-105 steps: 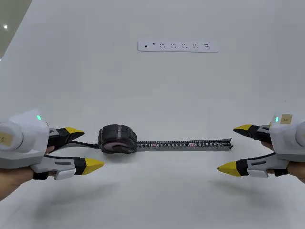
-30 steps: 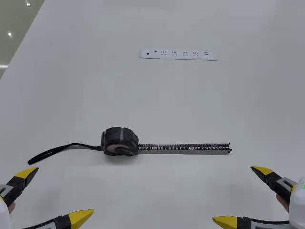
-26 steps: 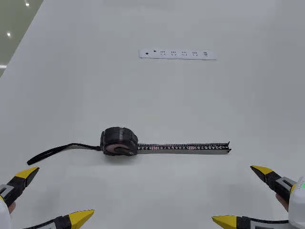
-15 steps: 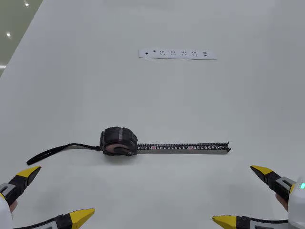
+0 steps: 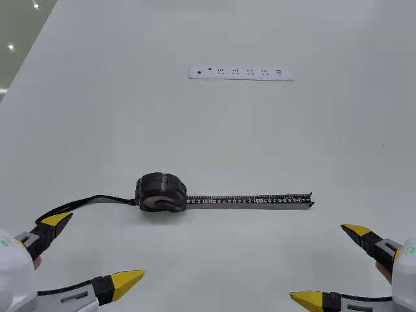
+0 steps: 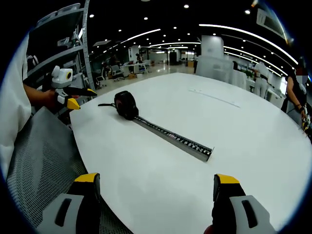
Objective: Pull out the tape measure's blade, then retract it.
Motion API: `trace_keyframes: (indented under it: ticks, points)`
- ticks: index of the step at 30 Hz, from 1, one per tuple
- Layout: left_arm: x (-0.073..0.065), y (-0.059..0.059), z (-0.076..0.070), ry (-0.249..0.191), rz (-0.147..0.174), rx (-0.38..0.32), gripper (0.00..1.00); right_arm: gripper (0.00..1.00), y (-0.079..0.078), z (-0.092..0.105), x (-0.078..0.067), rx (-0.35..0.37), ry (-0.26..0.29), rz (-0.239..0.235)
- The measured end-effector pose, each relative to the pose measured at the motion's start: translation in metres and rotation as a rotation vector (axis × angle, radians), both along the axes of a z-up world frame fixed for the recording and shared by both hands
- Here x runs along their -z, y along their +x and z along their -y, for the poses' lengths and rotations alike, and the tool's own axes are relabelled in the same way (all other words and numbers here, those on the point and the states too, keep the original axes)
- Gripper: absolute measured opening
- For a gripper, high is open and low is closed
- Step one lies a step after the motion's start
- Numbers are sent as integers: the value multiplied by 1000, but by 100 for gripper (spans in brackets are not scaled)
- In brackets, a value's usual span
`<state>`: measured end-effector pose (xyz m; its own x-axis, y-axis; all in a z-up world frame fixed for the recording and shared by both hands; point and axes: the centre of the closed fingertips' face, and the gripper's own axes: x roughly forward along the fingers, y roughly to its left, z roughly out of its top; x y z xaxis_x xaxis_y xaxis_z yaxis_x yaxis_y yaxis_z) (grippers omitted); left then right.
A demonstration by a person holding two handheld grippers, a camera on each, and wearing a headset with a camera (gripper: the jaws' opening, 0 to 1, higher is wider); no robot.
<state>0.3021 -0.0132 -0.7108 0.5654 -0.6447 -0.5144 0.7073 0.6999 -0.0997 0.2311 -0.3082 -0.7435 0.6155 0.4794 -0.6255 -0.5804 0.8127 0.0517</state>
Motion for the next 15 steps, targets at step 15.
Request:
trace_keyframes:
  ticks: [15]
  points:
    - [3,14,35,-30,-28,34,89,97,2,-1,0,-7,3,-4]
